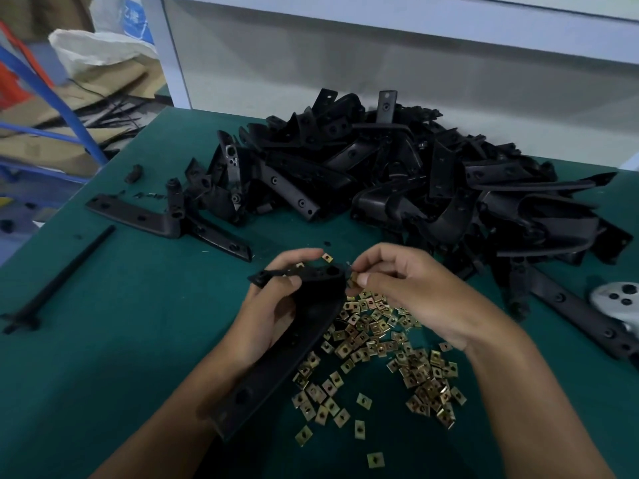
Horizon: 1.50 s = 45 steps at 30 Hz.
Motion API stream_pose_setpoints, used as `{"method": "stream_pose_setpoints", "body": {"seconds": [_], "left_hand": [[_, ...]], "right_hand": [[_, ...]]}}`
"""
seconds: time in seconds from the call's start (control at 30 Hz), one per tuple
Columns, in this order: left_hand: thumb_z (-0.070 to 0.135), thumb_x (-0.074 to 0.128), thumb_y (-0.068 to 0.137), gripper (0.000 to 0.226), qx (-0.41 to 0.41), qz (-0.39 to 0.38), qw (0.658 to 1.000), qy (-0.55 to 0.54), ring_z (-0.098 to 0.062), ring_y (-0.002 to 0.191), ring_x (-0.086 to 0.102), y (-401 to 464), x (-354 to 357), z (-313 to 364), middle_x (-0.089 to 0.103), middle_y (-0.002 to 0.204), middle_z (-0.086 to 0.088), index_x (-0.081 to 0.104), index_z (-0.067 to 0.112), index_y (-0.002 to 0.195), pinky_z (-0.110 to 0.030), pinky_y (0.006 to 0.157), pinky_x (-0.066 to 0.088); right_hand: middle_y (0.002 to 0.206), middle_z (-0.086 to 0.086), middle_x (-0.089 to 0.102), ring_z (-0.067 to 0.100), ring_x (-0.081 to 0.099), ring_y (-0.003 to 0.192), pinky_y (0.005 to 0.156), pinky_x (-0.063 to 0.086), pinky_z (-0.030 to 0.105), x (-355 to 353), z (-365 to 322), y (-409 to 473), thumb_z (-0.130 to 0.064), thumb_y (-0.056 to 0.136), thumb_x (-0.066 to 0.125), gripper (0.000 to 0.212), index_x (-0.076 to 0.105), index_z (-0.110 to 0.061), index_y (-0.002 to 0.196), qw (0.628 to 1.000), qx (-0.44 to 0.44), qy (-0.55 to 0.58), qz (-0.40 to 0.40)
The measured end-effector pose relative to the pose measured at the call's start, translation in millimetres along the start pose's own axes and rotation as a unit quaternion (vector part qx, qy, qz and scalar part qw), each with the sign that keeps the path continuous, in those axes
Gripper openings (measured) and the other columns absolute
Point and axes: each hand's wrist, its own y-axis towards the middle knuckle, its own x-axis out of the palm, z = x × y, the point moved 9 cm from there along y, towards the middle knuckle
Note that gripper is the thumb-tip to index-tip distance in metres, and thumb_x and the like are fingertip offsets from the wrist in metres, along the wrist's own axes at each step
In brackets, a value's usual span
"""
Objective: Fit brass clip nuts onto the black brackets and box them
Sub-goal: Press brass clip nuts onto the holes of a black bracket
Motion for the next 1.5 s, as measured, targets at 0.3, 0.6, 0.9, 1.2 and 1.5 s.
{"method": "stream_pose_setpoints", "body": {"seconds": [0.3,0.6,0.9,1.2,1.5], "left_hand": [[0.029,0.077,0.083,0.012,0.044,0.023,0.991,0.124,-0.018,0.090,0.064,-3.7,-1.4,3.6,0.069,0.091,-0.003,0.074,0.023,0.092,-0.028,0.083,0.053],[0.043,0.081,0.082,0.029,0.039,0.050,0.989,0.132,-0.034,0.101,0.070,-3.6,-8.1,3.8,0.075,0.102,-0.017,0.076,0.016,0.090,-0.042,0.094,0.054],[0.037,0.079,0.084,0.026,0.000,0.067,0.996,0.066,-0.021,0.095,0.066,-0.3,-19.5,-3.6,0.072,0.101,-0.010,0.073,0.013,0.094,-0.040,0.091,0.051],[0.030,0.071,0.087,0.016,0.000,0.035,0.998,0.051,-0.017,0.088,0.064,0.2,-13.8,-7.1,0.069,0.094,-0.006,0.068,0.015,0.092,-0.032,0.081,0.054],[0.029,0.071,0.085,0.014,0.003,0.030,0.999,0.033,-0.017,0.083,0.063,-0.2,-11.9,-5.2,0.067,0.090,-0.006,0.069,0.017,0.091,-0.028,0.077,0.055]], "right_hand": [[0.098,-0.014,0.073,-0.003,0.065,0.092,0.080,0.047,0.022,23.4,-19.7,-3.3,-0.035,0.099,0.062,0.003,0.065,-0.034,0.099,0.997,-0.058,-0.042,0.033],[0.084,-0.021,0.073,-0.009,0.064,0.079,0.068,0.042,0.008,13.8,-38.0,-14.3,-0.032,0.098,0.065,0.003,0.066,-0.033,0.100,0.974,-0.117,-0.152,0.118],[0.093,-0.032,0.068,0.006,0.067,0.076,0.062,0.048,0.028,-2.2,-34.5,-19.5,-0.040,0.100,0.058,0.010,0.061,-0.047,0.106,0.975,-0.082,-0.184,0.098],[0.092,-0.022,0.067,-0.015,0.057,0.077,0.063,0.038,0.009,3.9,-27.1,-14.8,-0.032,0.100,0.062,0.011,0.068,-0.040,0.097,0.977,-0.076,-0.182,0.078],[0.095,-0.031,0.067,0.006,0.059,0.072,0.066,0.043,0.008,8.4,-19.8,-6.5,-0.037,0.095,0.067,0.003,0.066,-0.037,0.092,0.982,-0.069,-0.163,0.062]]}}
